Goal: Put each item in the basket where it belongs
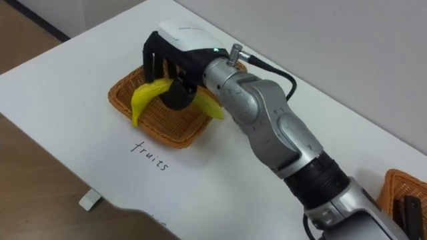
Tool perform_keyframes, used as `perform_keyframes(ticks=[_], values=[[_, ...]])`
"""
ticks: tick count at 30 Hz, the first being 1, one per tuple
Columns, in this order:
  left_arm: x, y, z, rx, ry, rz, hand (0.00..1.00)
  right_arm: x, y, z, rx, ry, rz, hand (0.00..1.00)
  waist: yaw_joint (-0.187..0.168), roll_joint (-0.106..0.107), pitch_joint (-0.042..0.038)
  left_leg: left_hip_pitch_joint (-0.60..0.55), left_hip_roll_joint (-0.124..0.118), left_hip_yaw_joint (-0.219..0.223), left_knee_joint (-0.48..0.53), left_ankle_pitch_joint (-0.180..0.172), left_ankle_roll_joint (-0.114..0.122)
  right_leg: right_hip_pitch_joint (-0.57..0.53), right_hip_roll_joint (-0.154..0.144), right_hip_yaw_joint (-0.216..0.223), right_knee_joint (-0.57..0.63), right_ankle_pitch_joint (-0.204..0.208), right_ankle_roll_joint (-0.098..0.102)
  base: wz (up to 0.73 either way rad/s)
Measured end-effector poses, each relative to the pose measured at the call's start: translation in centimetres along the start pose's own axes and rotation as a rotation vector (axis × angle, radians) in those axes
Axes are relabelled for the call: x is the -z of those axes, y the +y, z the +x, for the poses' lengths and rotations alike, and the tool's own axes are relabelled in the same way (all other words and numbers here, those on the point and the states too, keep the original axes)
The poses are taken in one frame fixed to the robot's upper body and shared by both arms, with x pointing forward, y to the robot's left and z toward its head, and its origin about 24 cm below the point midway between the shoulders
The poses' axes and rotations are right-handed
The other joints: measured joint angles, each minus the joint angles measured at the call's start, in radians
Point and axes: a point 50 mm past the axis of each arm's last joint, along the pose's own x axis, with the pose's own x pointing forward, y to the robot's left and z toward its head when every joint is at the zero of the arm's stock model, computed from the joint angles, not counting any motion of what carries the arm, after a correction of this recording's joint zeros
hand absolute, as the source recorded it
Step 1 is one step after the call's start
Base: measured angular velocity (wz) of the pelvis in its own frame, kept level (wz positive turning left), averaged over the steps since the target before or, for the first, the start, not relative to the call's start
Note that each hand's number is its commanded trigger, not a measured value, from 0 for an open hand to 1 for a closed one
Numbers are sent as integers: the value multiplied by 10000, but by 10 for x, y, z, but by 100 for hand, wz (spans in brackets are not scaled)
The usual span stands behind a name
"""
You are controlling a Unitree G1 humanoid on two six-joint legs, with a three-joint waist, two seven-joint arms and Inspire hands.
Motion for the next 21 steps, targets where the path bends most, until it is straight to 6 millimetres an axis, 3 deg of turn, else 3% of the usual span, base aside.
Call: perform_keyframes(ticks=[21], values=[[-1, -8, -2, 174, 36, -41, 0, 1, 0, -1, 26, 22, 182, 0, -54, 81, -23, -16, 2, 75, 52, 0, 1, -12, -2, 99, -2, 0, 0, 0]])
